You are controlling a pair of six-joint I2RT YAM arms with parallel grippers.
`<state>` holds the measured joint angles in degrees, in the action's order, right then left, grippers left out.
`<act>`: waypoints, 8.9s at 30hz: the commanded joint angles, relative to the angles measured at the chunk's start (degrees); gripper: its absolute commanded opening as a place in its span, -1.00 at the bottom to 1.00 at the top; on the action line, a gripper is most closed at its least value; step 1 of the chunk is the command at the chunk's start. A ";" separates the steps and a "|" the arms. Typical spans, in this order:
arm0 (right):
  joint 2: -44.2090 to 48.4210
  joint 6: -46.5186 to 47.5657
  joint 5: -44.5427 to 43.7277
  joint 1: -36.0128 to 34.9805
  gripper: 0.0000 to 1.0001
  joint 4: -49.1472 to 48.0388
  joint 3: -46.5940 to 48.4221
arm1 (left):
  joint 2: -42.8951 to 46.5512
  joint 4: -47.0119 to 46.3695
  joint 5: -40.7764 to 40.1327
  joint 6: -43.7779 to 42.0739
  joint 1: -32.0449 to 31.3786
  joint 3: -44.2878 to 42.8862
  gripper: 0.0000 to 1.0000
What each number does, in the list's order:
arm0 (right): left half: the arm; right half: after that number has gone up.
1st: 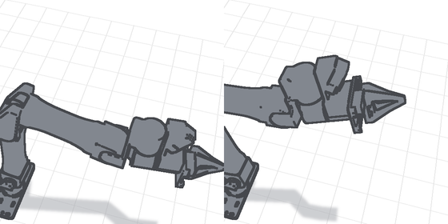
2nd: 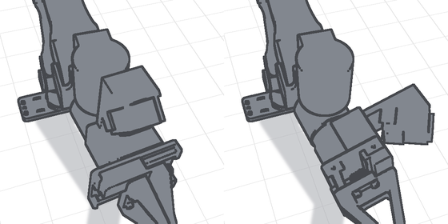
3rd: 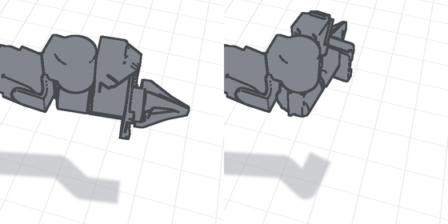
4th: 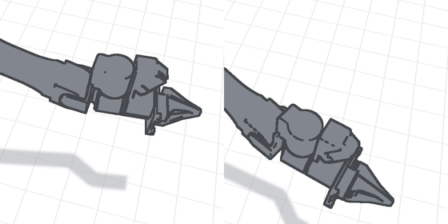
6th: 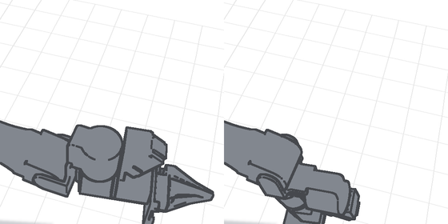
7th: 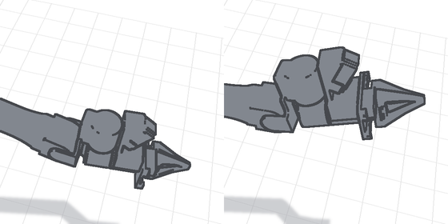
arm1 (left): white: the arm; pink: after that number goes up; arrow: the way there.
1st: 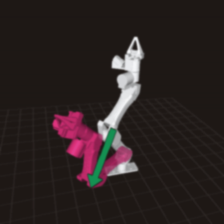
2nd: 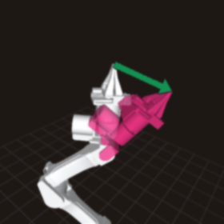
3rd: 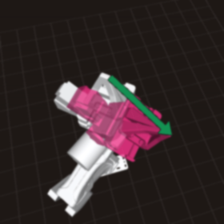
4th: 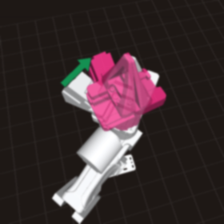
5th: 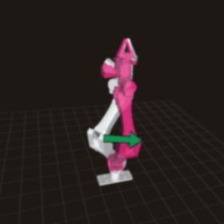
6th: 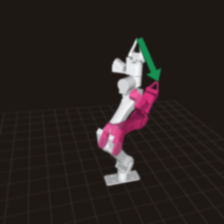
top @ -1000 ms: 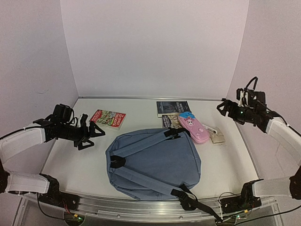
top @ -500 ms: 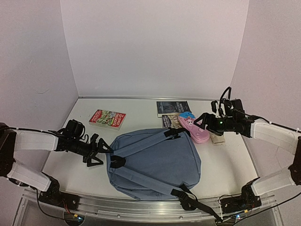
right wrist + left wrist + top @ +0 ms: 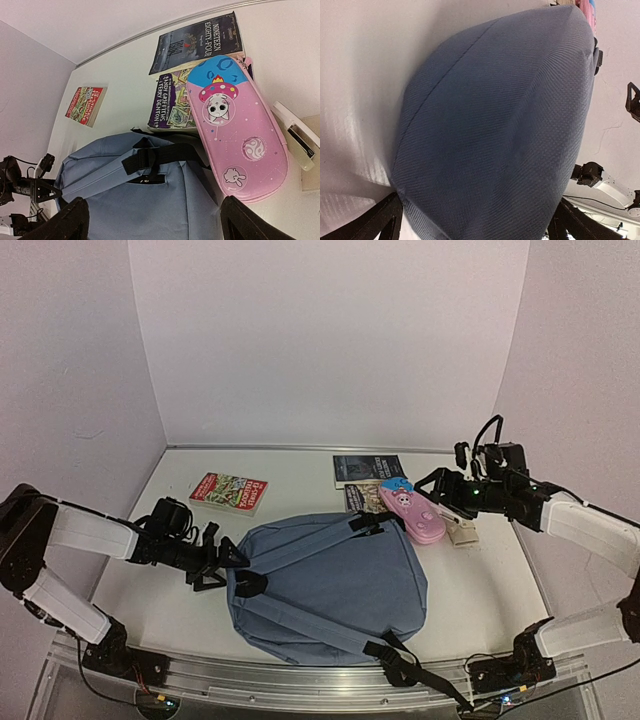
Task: Pack the student bag
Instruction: Adjust the book at the center of the board, then adjust the student bag at the center of the board, then unzip the student bag at the center of the board.
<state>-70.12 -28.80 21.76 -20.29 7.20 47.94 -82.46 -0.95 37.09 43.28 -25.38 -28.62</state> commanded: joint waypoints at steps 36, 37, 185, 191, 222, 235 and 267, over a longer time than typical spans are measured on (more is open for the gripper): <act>5.41 1.82 -2.38 -1.33 0.77 0.88 0.76 | 15.93 43.96 -27.30 -15.17 -1.57 -39.95 -1.00; 5.24 1.82 -2.45 -1.35 0.77 0.88 0.75 | 15.72 47.64 -30.81 -16.60 -1.53 -43.42 -1.00; -8.53 -8.87 -9.95 -29.24 0.53 8.45 16.33 | 1.95 8.48 -21.85 9.13 -1.51 -5.49 0.16; -17.42 -13.31 -9.36 -36.84 0.40 -3.15 16.47 | -2.68 5.48 -19.89 7.66 -1.83 -5.28 -0.63; -48.77 -15.04 -3.57 -47.50 -0.39 -9.85 29.87 | 2.74 9.48 -27.34 5.95 -11.09 -2.85 -1.00; -50.49 -15.33 -6.45 -47.47 -0.55 -9.85 30.96 | 3.98 9.86 -27.18 6.37 -11.09 -2.71 -1.00; -39.27 -11.00 1.39 -49.42 -1.00 -19.22 19.24 | 0.68 13.75 -34.10 9.59 -8.94 -6.19 -0.99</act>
<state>-113.99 -40.93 21.19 -69.05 -9.22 69.14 -79.97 11.13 8.02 53.99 -35.94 -32.41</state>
